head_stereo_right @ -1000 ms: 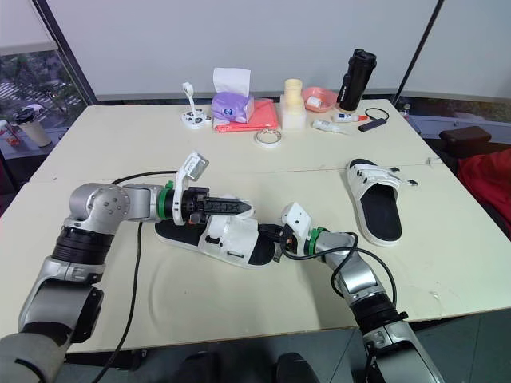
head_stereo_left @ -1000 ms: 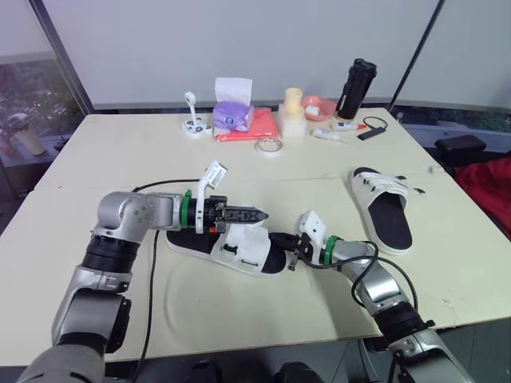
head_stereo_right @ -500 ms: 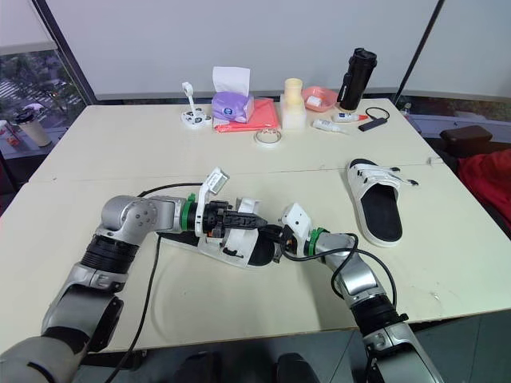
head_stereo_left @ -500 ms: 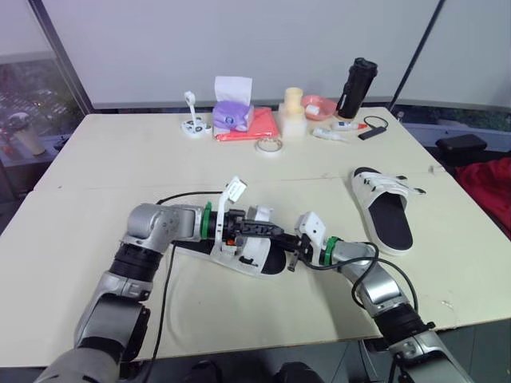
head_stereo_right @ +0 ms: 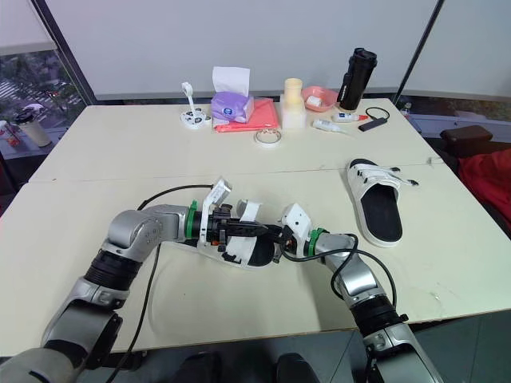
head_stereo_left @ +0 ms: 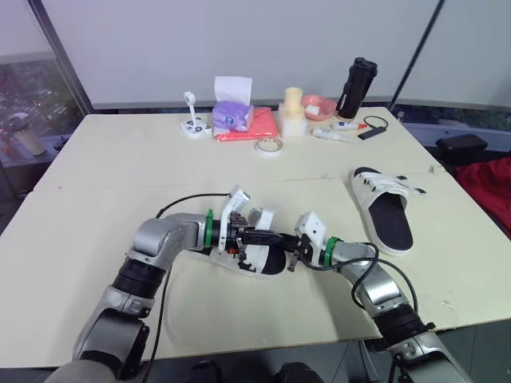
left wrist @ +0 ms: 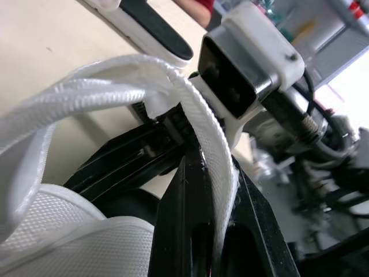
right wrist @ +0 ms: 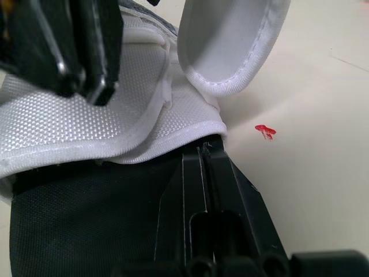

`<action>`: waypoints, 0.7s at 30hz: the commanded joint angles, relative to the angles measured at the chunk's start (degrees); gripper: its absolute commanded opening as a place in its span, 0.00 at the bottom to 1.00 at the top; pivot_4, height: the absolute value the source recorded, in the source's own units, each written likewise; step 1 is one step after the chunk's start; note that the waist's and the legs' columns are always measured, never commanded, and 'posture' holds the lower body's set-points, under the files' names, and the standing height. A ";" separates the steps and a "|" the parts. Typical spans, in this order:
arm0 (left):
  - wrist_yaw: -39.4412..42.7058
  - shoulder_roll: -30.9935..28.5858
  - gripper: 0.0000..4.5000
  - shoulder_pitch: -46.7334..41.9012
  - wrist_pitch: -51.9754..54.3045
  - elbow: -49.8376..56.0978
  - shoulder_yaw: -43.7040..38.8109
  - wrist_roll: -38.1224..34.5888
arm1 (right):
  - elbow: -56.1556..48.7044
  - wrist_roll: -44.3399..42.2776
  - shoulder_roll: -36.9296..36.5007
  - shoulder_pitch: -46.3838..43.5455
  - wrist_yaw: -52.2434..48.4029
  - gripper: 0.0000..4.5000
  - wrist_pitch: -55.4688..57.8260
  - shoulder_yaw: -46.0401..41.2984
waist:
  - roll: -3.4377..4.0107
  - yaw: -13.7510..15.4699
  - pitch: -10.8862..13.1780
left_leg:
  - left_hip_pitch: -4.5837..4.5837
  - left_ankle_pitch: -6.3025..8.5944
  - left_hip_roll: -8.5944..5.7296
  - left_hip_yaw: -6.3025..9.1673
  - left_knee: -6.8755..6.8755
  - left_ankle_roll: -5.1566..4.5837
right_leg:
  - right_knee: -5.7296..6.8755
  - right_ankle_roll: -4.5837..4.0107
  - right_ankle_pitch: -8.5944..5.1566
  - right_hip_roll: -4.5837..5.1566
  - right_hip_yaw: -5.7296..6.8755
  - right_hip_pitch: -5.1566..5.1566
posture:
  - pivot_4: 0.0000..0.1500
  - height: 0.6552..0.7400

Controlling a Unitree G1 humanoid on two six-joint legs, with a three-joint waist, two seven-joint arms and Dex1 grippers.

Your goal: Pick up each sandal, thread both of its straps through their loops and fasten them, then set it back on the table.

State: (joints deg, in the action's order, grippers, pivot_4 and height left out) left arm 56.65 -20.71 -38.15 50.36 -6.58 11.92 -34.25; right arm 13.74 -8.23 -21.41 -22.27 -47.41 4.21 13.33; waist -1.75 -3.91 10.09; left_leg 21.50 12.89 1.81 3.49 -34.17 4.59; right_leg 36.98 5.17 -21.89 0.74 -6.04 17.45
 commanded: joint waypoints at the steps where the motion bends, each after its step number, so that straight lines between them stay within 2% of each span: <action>1: -2.23 2.61 0.02 1.16 -5.59 0.33 -0.97 2.34 | 6.65 4.47 -0.54 3.14 2.28 0.00 4.64 2.17 | -0.03 0.04 0.00 | 0.01 0.00 -0.01 0.00 0.00 0.01 | -0.01 -0.02 -0.01 0.03 0.00 -0.01 | 1.00 1.00; 6: -1.64 3.46 0.02 2.71 -4.88 2.42 -1.67 0.95 | 6.60 4.44 -0.64 3.13 2.18 0.00 4.69 2.22 | 0.00 -0.02 -0.02 | 0.03 -0.03 -0.01 -0.01 0.00 -0.05 | -0.01 0.00 0.00 0.02 -0.02 -0.01 | 1.00 1.00; 15: 1.65 -1.09 0.02 7.18 1.94 7.81 -2.78 -3.32 | 6.66 4.45 -1.01 3.10 2.05 0.00 4.55 2.20 | 0.01 -0.09 -0.02 | 0.01 -0.02 0.00 -0.01 0.04 -0.04 | -0.01 -0.02 -0.01 0.02 -0.02 -0.01 | 1.00 1.00; 21: -1.75 -0.37 0.02 8.14 -1.20 5.56 -2.68 -0.18 | 7.24 4.51 -0.44 2.66 2.13 0.00 4.43 2.52 | 0.01 -0.09 -0.02 | 0.00 -0.01 0.00 0.00 0.06 -0.03 | -0.02 -0.04 -0.03 0.03 -0.03 0.04 | 1.00 1.00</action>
State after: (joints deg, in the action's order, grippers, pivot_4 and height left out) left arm 56.02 -21.13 -31.20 50.02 0.14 9.10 -36.22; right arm 13.74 -8.23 -21.36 -22.39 -47.19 4.21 13.60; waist -1.74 -4.00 10.06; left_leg 21.50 12.87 1.81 3.49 -34.11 4.56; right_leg 36.96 5.13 -21.92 0.77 -6.08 17.50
